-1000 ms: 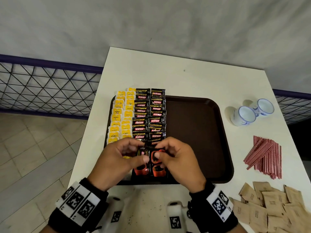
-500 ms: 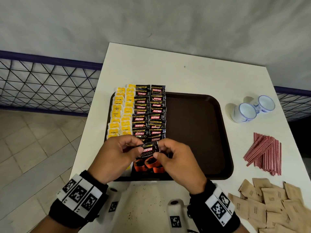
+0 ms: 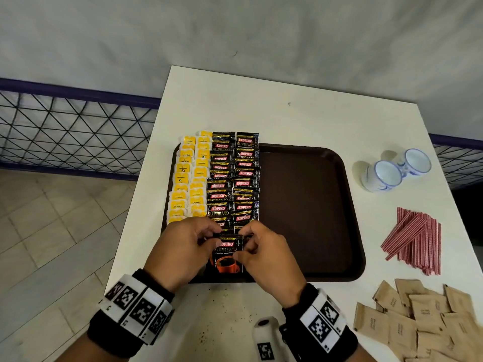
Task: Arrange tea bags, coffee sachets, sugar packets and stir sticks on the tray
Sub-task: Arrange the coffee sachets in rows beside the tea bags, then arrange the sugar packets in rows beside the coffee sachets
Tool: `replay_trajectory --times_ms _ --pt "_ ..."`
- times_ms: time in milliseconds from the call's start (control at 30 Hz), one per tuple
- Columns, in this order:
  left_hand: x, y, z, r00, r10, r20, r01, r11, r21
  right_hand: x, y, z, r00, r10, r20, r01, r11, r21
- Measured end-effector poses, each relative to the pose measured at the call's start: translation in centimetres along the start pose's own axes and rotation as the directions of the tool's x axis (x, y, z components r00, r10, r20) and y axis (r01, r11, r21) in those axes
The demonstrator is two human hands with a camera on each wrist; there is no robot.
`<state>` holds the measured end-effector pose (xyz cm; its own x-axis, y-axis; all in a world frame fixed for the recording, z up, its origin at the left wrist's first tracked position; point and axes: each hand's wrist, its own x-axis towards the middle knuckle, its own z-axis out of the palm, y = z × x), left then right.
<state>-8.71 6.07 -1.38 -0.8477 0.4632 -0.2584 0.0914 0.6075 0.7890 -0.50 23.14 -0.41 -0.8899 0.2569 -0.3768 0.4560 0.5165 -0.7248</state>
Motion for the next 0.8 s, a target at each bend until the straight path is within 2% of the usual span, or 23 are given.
replay_trajectory --times_ms 300,433,533,633,700,800 --pt "-0.1 -0.3 0.0 0.992 0.126 -0.033 -0.116 0.973 0.202 -0.3 0.1 0.6 1.000 0.002 -0.004 -0.002 0.997 -0.076" --pt "-0.4 -0.4 0.2 0.992 0.121 -0.046 -0.106 0.966 0.235 -0.9 0.0 0.1 0.999 -0.004 -0.046 0.002 0.998 -0.060" --pt "-0.5 -0.1 0.4 0.981 0.171 -0.087 -0.148 0.964 0.222 -1.7 0.5 -1.3 0.995 0.013 -0.102 -0.015 1.000 -0.024" --pt "-0.7 0.8 0.8 0.971 0.220 -0.098 -0.203 0.966 0.159 -3.0 2.2 -3.5 0.974 0.051 -0.219 -0.046 0.999 0.026" --pt "-0.9 1.8 1.4 0.969 0.239 -0.064 -0.229 0.965 0.129 -4.2 4.0 -5.1 0.947 0.097 -0.305 -0.079 0.994 0.071" --pt "-1.6 3.5 3.5 0.953 0.299 0.049 -0.303 0.943 0.135 -7.0 6.8 -8.2 0.901 0.172 -0.398 -0.143 0.985 0.102"
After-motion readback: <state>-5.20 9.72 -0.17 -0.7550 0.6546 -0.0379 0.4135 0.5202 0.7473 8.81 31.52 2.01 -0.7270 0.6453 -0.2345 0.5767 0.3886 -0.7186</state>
